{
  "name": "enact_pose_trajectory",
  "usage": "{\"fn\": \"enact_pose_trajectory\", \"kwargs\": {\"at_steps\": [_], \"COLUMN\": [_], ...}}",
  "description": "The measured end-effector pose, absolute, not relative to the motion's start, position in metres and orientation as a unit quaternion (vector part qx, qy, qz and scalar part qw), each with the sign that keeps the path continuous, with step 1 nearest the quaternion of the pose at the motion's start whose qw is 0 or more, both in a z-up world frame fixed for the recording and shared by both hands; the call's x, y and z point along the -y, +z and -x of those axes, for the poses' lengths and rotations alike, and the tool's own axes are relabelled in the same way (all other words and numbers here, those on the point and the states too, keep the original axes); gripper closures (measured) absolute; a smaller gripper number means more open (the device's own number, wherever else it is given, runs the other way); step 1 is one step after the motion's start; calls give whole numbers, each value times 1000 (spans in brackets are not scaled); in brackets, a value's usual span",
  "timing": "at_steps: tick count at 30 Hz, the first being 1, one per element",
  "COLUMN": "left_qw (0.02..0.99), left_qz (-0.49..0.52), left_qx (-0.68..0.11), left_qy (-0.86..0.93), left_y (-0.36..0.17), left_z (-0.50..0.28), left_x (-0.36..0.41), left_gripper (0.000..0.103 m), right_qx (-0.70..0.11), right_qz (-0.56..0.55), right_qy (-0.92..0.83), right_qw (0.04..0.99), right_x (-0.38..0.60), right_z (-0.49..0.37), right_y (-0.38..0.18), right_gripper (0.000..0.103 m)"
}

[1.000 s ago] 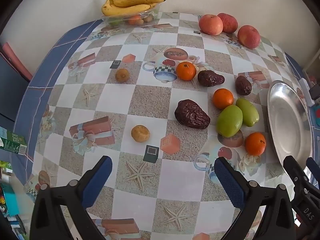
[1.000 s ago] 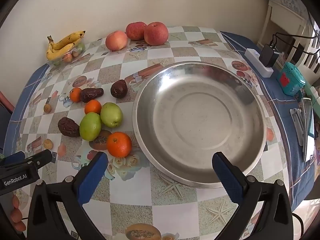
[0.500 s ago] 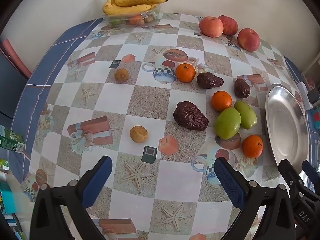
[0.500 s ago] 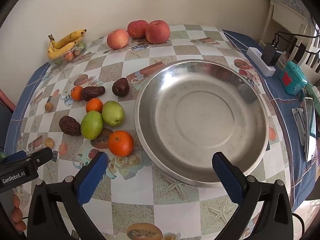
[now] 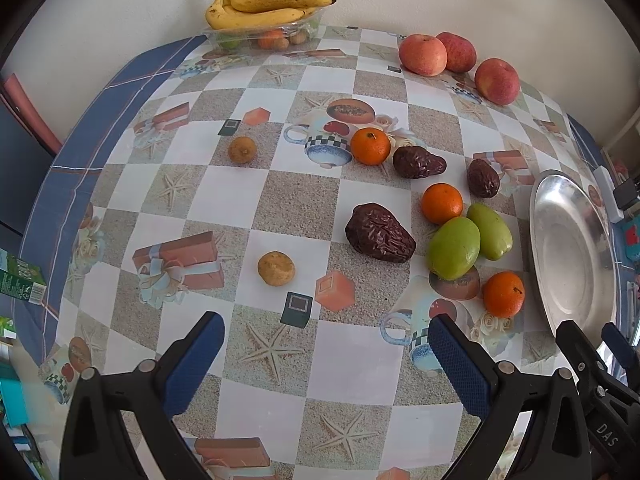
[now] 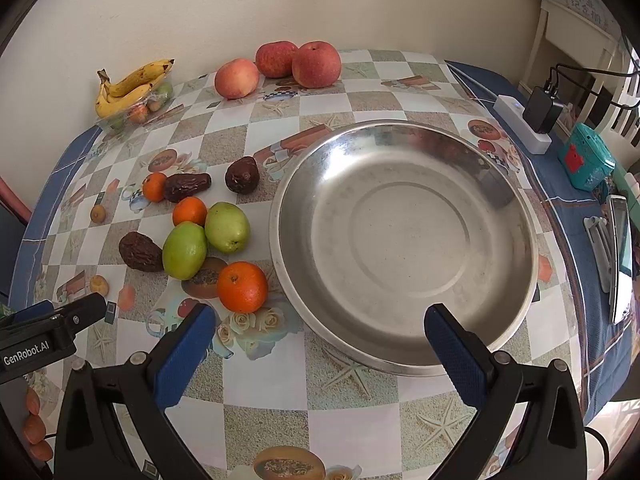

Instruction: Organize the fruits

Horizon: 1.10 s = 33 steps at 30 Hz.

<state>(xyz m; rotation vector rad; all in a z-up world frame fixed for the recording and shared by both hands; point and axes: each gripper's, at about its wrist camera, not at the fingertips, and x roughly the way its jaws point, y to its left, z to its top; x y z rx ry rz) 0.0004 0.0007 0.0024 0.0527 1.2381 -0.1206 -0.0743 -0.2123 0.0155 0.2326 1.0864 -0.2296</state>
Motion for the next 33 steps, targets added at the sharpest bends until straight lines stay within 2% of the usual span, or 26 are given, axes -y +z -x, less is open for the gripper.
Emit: {"fn": "enact_pose_trajectory", "kwargs": {"at_steps": [33], "left_qw": [816], "left_qz": [-14], "left_qx": [-574], "left_qy": [-69], "left_y": [4], "left_z": [-1], "left_x": [-1], "left_gripper": [0], "right_qx": [-516], "right_qz": [-110], "right_qy": [-109], "right_qw": [842], "right_x": [212], "right_z": [74], "right_y": [15], "right_gripper": [0]}}
